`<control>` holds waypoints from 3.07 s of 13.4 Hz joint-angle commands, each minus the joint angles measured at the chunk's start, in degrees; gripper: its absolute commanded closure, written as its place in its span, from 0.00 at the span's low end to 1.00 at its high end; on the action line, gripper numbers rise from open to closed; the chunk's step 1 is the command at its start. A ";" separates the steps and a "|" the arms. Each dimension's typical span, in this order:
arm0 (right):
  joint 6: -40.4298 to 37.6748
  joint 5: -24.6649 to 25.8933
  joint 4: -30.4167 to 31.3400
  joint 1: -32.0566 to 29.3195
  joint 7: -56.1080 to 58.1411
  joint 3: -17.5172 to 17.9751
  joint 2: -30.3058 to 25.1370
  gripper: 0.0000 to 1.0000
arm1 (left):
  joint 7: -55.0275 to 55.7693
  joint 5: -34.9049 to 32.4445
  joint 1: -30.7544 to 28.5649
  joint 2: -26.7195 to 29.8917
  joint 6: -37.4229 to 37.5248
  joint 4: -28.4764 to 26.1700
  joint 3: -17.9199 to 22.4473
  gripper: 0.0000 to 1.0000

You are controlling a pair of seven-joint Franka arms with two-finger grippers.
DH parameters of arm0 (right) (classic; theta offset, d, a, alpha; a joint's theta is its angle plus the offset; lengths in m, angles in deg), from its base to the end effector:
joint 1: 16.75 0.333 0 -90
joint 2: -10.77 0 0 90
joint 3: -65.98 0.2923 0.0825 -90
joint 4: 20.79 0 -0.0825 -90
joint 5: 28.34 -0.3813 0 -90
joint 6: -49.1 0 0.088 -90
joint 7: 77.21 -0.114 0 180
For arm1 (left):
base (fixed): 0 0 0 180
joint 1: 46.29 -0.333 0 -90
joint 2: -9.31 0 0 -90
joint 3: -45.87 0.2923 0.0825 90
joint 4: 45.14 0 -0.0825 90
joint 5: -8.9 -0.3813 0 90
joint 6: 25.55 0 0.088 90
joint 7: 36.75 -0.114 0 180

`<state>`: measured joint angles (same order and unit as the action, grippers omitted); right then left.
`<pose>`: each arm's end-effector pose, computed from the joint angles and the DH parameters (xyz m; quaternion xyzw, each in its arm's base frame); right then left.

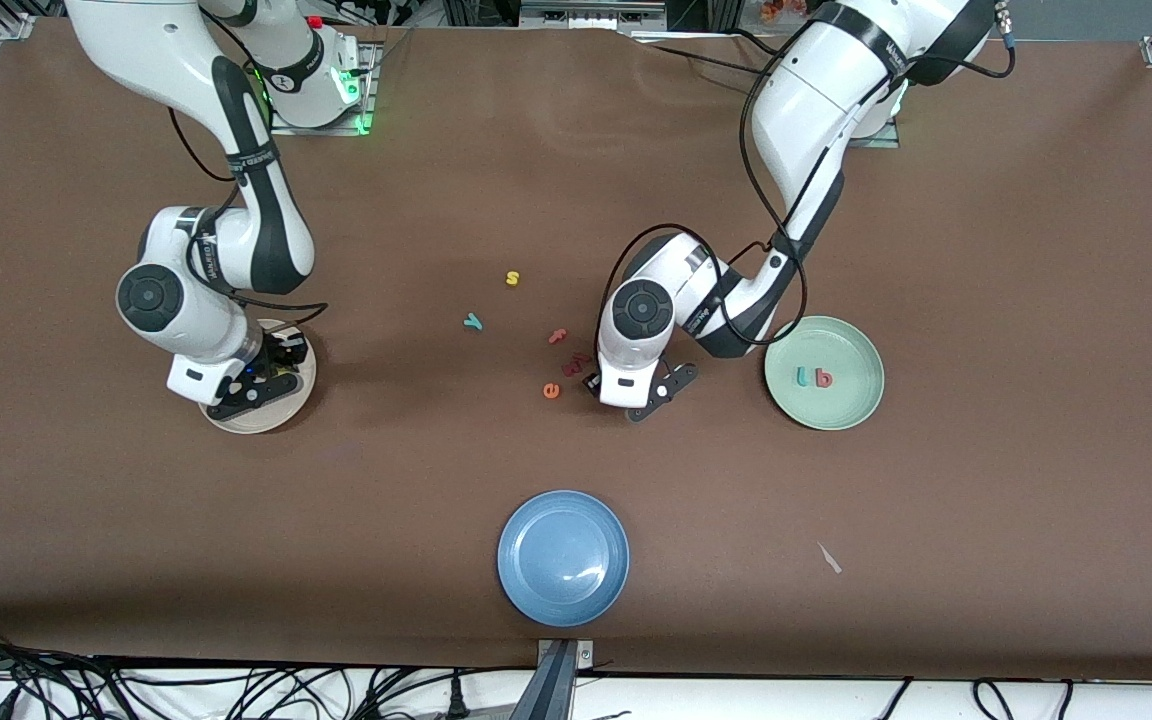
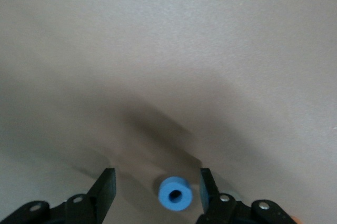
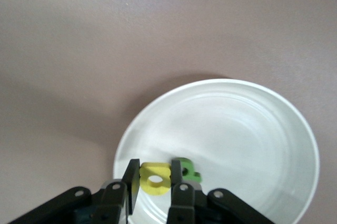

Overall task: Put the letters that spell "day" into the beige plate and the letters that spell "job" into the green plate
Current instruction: 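Grasp the blue o with the left gripper while the right gripper releases the yellow a, then place the blue o on the green plate while the right gripper grasps the cyan y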

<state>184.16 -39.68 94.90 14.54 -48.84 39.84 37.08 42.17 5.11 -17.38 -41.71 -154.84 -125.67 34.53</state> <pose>0.5804 0.0560 0.2109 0.9711 0.2346 -0.0374 0.0246 0.5541 -0.4358 0.1529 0.9376 0.3436 -0.0504 0.0165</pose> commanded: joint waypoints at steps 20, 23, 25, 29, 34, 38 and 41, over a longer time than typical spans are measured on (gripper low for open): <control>5.19 0.26 1.02 -0.44 -1.91 22.00 -1.17 0.00 | 2.11 -1.91 1.33 -0.40 0.60 0.46 0.35 1.00; 11.78 0.26 4.27 1.58 -2.61 22.62 -1.61 0.00 | 0.02 -2.18 -0.25 2.41 6.49 0.99 0.96 1.00; 17.06 0.17 6.82 3.25 -2.96 22.54 -1.70 0.00 | -5.59 -2.96 -2.71 4.08 12.01 0.73 1.49 1.00; 19.36 0.61 7.80 6.50 -3.67 22.45 -1.26 0.00 | -16.49 -9.19 -5.88 6.72 24.14 0.46 1.58 1.00; 19.81 5.60 8.50 7.04 -3.58 22.19 0.05 0.00 | -26.79 -15.44 -10.35 6.99 34.27 0.29 1.49 1.00; 19.81 8.60 8.33 7.30 -3.58 22.18 1.20 0.00 | -35.04 -17.47 -14.92 6.73 35.33 -0.33 1.49 1.00; 19.81 8.61 8.15 8.35 -3.67 22.10 1.81 0.06 | -37.09 -16.51 -17.65 6.20 35.25 -0.41 1.40 0.56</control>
<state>202.76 -32.08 102.56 21.73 -51.85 62.32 38.79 6.73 -10.88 -33.68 -36.05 -120.05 -125.08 36.49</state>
